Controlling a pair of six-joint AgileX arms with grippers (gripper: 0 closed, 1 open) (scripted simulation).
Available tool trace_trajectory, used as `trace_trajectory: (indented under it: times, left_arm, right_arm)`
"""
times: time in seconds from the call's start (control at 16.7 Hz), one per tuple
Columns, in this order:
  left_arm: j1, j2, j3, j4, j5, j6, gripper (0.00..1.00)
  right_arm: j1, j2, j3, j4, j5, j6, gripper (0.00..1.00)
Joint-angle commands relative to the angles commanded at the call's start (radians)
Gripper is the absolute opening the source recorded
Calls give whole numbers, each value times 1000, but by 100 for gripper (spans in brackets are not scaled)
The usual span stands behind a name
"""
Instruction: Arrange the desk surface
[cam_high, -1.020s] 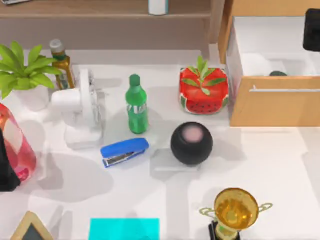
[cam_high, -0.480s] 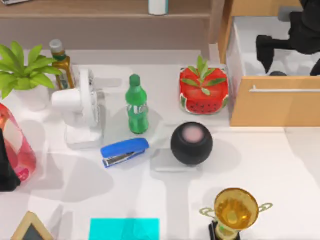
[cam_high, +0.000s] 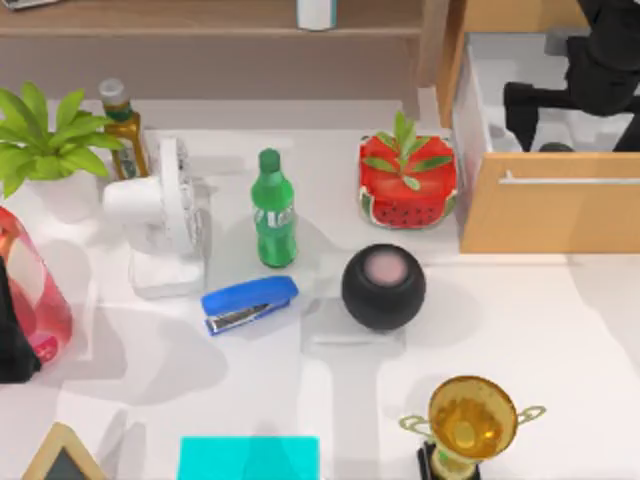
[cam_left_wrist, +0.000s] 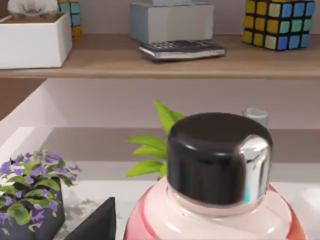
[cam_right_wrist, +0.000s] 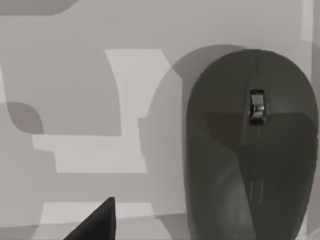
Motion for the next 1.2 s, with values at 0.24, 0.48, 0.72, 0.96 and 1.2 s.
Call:
trace_trajectory:
  times: [0.24, 0.48, 0.72, 0.96, 1.2]
  left_arm:
    - [0, 0, 0, 0, 0, 0, 100]
    - [0, 0, 0, 0, 0, 0, 100]
    - [0, 0, 0, 0, 0, 0, 100]
    - [0, 0, 0, 0, 0, 0, 100]
    - [0, 0, 0, 0, 0, 0, 100]
  right_arm:
    - [-4, -3, -9, 6, 0, -2, 100]
    - [-3, -9, -32, 24, 0, -3, 100]
    - [-1, -8, -55, 47, 1, -1, 100]
    - [0, 7, -63, 74, 2, 0, 100]
    - [-1, 30, -65, 94, 0, -1, 100]
